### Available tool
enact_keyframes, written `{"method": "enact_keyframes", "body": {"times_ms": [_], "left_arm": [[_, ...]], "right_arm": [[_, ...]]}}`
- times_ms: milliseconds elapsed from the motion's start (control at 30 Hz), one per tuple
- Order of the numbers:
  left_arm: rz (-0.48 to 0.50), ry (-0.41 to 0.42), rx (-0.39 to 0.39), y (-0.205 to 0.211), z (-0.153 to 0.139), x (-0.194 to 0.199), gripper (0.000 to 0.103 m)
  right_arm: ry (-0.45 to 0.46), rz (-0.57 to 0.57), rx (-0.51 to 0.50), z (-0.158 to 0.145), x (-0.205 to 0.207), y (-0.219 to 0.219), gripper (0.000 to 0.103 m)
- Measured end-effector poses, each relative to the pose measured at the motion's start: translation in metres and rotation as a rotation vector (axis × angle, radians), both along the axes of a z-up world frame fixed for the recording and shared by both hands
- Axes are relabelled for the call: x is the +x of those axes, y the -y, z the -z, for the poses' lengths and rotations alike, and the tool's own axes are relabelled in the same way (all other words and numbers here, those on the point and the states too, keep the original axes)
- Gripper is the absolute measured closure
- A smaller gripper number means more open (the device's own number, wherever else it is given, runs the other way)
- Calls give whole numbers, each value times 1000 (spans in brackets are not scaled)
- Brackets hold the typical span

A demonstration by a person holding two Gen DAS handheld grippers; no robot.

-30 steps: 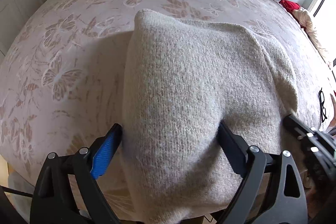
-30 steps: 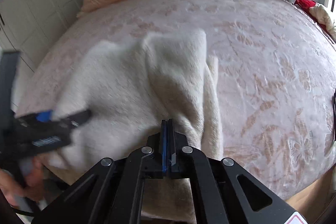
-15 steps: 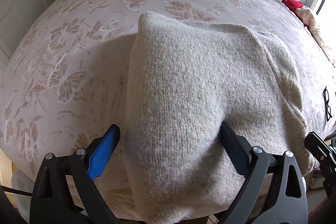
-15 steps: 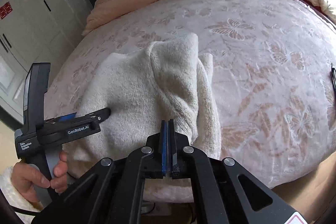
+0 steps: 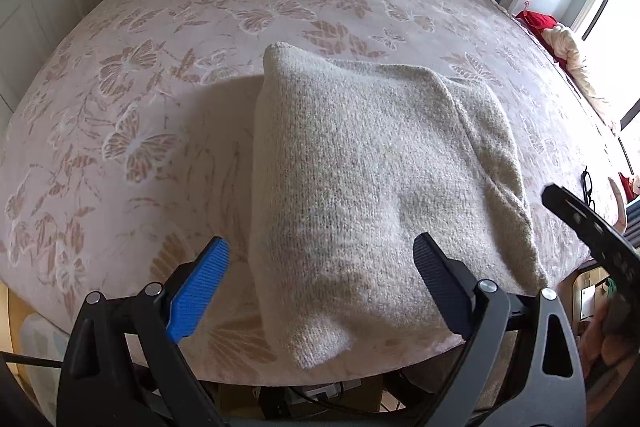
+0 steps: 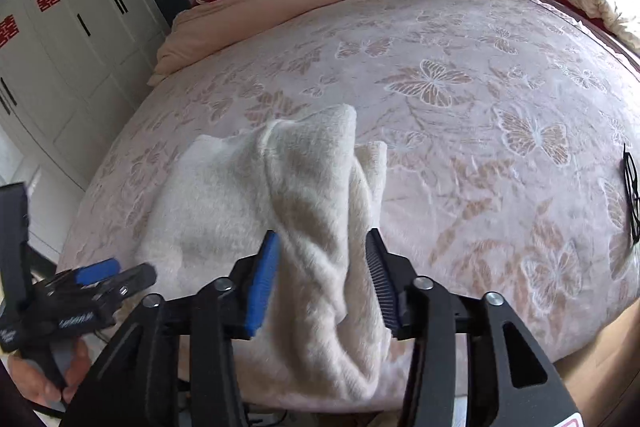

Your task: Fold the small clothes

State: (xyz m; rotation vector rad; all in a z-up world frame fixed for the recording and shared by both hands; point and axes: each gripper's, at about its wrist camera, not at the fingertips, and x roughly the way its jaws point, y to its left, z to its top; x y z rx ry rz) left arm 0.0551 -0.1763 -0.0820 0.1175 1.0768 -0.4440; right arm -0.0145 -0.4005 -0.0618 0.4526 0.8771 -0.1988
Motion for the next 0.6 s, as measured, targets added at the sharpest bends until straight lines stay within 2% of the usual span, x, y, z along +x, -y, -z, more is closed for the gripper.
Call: {"method": "enact_keyframes", "body": {"times_ms": [67, 100, 133, 167, 233, 300, 333, 367, 433, 467, 500, 600], "left_arm": [[4, -4, 23, 4, 6, -1, 12], [8, -11, 31, 5, 9, 0, 12], [5, -18, 44, 5, 14, 1, 12], [1, -25, 52, 5, 18, 2, 12], [-4, -38, 61, 4, 25, 4, 12], [-5, -41, 51, 2, 28, 5, 11], [-4, -41, 48, 2, 28, 6, 10], [-1, -40, 42, 3, 29, 7, 10], [7, -51, 47, 8, 34, 8, 10], [8, -55, 52, 11, 36, 9, 10], [7, -57, 56, 12, 37, 9, 10], [6, -50, 45, 11, 29, 6, 11]], "right_arm": [[-28, -11, 60, 19, 22, 10, 55], [-35, -25, 102, 28, 31, 11, 67], [-44, -59, 135, 36, 41, 11, 87], [-55, -85, 142, 38, 49, 9, 94], [14, -84, 136, 20, 49, 11, 95], [105, -37, 157, -2, 37, 24, 95], [123, -23, 169, -2, 34, 31, 95], [85, -10, 163, 10, 37, 36, 95], [-77, -31, 145, 57, 50, 35, 95], [-66, -30, 163, 67, 48, 34, 94], [-35, -22, 172, 61, 44, 35, 94], [43, 16, 163, 24, 25, 35, 85]]}}
